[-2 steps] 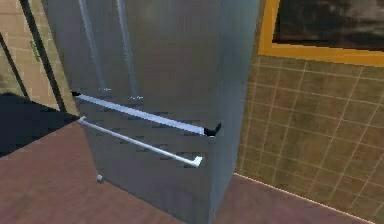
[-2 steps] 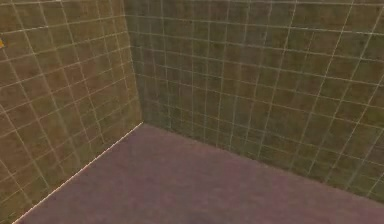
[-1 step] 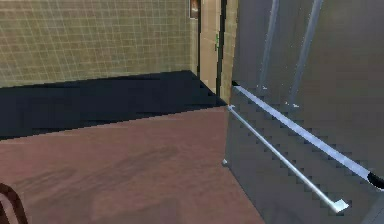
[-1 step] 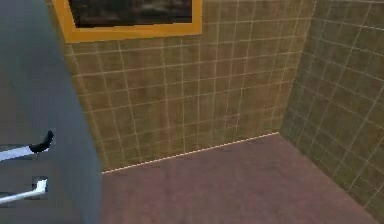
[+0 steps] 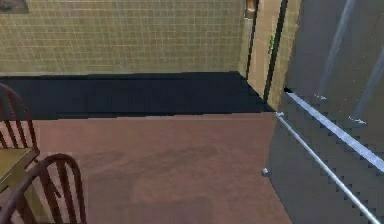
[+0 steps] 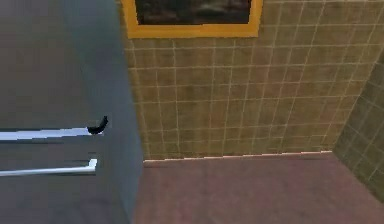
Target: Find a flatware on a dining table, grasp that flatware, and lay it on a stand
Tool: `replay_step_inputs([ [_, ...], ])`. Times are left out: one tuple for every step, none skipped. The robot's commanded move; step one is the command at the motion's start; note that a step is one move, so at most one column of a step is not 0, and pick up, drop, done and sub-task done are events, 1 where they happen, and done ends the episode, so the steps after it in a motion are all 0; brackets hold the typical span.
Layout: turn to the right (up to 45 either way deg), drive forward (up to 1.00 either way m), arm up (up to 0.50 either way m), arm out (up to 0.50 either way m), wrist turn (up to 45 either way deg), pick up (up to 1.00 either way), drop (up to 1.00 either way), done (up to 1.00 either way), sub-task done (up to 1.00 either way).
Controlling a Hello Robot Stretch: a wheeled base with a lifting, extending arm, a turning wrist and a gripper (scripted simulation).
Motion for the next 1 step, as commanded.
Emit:
replay_step_inputs([
  [0.0, 0.95, 0.0, 0.0, 0.0, 0.0, 0.0, 0.0, 0.0],
])
